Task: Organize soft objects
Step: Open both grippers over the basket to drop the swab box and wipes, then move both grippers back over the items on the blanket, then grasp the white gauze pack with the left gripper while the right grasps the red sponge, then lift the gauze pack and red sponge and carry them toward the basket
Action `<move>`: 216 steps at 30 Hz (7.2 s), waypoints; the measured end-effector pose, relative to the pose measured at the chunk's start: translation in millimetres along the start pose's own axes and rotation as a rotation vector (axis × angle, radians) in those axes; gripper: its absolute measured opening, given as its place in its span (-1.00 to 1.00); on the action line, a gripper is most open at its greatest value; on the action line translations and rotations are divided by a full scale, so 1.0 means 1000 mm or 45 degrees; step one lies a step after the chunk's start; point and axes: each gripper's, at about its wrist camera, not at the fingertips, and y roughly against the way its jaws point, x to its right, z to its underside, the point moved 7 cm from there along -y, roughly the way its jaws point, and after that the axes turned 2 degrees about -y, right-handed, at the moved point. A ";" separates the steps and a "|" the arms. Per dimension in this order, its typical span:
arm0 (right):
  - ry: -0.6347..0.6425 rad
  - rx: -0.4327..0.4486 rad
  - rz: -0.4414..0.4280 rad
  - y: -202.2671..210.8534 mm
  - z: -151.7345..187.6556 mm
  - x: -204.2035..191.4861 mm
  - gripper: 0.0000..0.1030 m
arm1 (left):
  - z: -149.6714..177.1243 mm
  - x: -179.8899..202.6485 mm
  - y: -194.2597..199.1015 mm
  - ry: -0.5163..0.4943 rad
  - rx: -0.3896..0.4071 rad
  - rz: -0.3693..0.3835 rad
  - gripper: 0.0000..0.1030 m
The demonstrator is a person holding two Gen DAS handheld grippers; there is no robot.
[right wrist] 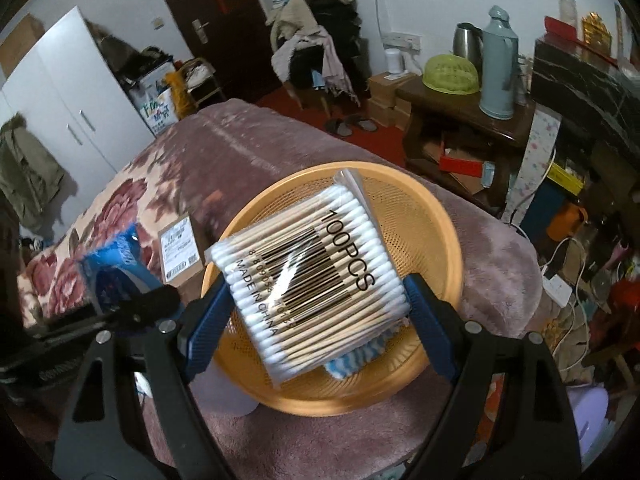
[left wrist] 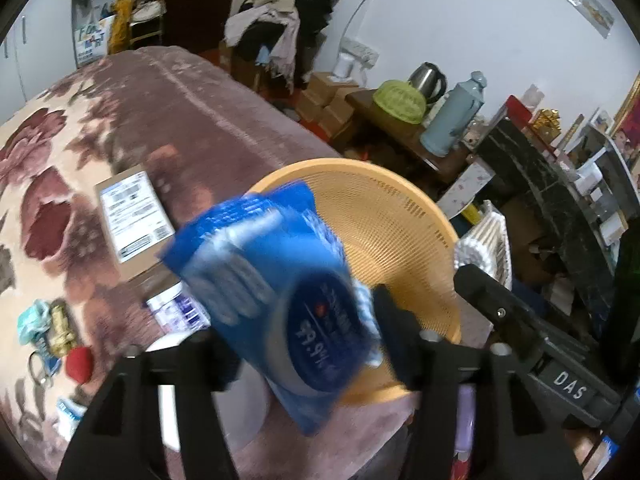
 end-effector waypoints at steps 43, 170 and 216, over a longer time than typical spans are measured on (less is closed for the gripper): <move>0.413 -0.095 -0.019 0.006 0.082 -0.151 1.00 | 0.104 -0.195 0.151 0.239 0.215 -0.354 0.99; 0.595 -0.668 -0.119 -0.163 0.275 -0.268 -0.03 | 0.271 -0.417 0.058 0.437 -0.122 -0.463 -0.02; 0.610 -0.527 -0.121 -0.071 0.283 -0.229 -0.10 | 0.289 -0.312 0.102 0.467 -0.104 -0.436 -0.10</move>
